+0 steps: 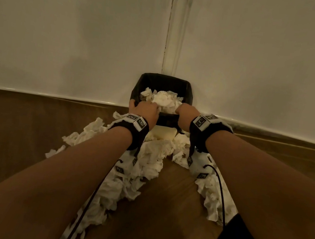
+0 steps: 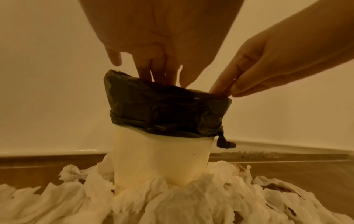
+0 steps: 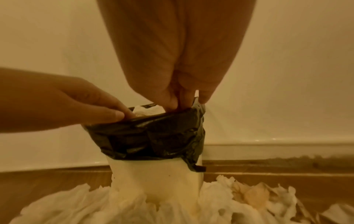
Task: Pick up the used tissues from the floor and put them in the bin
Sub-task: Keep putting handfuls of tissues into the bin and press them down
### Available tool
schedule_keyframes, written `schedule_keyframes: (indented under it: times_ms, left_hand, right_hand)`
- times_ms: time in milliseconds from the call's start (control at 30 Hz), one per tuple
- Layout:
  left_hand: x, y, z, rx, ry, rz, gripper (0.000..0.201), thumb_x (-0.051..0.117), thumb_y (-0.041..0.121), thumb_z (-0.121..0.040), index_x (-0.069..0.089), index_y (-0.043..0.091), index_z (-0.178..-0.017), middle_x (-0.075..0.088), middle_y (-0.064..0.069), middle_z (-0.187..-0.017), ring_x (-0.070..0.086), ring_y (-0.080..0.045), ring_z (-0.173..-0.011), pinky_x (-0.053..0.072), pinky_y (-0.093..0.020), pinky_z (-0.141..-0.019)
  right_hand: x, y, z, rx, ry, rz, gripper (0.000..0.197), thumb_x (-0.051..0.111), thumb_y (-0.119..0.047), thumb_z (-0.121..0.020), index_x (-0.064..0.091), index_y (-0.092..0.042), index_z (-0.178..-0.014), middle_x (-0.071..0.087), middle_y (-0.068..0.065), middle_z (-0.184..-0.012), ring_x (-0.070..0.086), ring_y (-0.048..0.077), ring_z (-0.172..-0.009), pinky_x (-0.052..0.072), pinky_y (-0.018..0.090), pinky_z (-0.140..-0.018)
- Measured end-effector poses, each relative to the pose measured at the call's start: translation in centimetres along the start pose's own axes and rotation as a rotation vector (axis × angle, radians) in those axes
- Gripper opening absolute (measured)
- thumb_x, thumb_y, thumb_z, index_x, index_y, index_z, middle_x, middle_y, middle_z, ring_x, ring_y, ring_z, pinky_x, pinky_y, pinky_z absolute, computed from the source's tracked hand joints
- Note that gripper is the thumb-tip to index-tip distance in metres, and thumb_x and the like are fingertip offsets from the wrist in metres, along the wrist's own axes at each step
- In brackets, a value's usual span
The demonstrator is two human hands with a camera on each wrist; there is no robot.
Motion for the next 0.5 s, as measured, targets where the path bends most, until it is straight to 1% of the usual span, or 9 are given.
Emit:
schedule_keyframes:
  times_ms: [67,133,200,300,400,500]
  left_hand:
    - [-0.3,0.0,0.5,0.009,0.038,-0.017,0.03,0.033,0.029,-0.097,0.056,0.021,-0.115,0.057,-0.002,-0.116,0.051,-0.022,-0.111,0.016,-0.05,-0.109]
    - [-1.4,-0.3,1.0,0.009,0.122,0.046,0.029,0.036,0.027,-0.096,0.055,0.025,-0.118,0.055,-0.001,-0.121,0.048,-0.021,-0.115,0.018,-0.047,-0.107]
    - [-2.6,-0.9,1.6,0.005,0.197,0.114,0.029,0.038,0.024,-0.095,0.056,0.028,-0.117,0.053,0.0,-0.124,0.046,-0.02,-0.117,0.021,-0.045,-0.105]
    - [-3.9,-2.3,2.8,-0.013,0.275,0.187,0.029,0.038,0.02,-0.094,0.057,0.03,-0.113,0.052,0.001,-0.123,0.046,-0.02,-0.116,0.023,-0.044,-0.102]
    - [-4.2,-4.0,4.3,-0.046,0.313,0.224,0.031,0.037,0.018,-0.093,0.058,0.032,-0.112,0.054,0.002,-0.118,0.047,-0.02,-0.113,0.025,-0.045,-0.101]
    - [-3.7,-5.8,6.0,-0.088,0.308,0.249,0.031,0.039,0.017,-0.092,0.059,0.032,-0.109,0.054,0.002,-0.117,0.047,-0.02,-0.113,0.027,-0.045,-0.099]
  right_hand:
    - [0.1,-0.3,0.3,-0.035,-0.016,0.055,0.034,0.048,-0.006,-0.092,0.055,-0.001,-0.125,0.054,0.017,-0.127,0.055,0.031,-0.114,0.046,0.038,-0.098]
    - [-0.6,-0.7,0.6,-0.064,0.001,0.094,0.037,0.047,-0.007,-0.093,0.053,-0.002,-0.129,0.051,0.017,-0.133,0.051,0.03,-0.12,0.042,0.035,-0.102]
    - [-1.9,-1.0,0.9,-0.085,0.052,0.078,0.041,0.047,-0.005,-0.093,0.049,-0.005,-0.134,0.045,0.015,-0.139,0.047,0.029,-0.126,0.038,0.031,-0.103]
    - [-3.5,-1.6,1.7,-0.116,0.118,0.037,0.043,0.047,-0.001,-0.092,0.052,-0.01,-0.133,0.043,0.012,-0.141,0.046,0.027,-0.126,0.037,0.027,-0.102]
    - [-4.5,-2.4,2.8,-0.155,0.177,0.017,0.039,0.044,-0.001,-0.093,0.056,-0.01,-0.129,0.048,0.011,-0.138,0.048,0.025,-0.124,0.037,0.025,-0.101]
    - [-5.1,-3.1,4.1,-0.165,0.264,-0.062,0.033,0.043,-0.006,-0.094,0.063,-0.008,-0.12,0.058,0.011,-0.128,0.054,0.025,-0.117,0.041,0.026,-0.095]
Point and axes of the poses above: each hand's wrist, its own z-axis away from the middle knuckle, its own x-axis out of the palm, y = z × x, the point moved 10 cm from there along -z, towards the middle knuckle
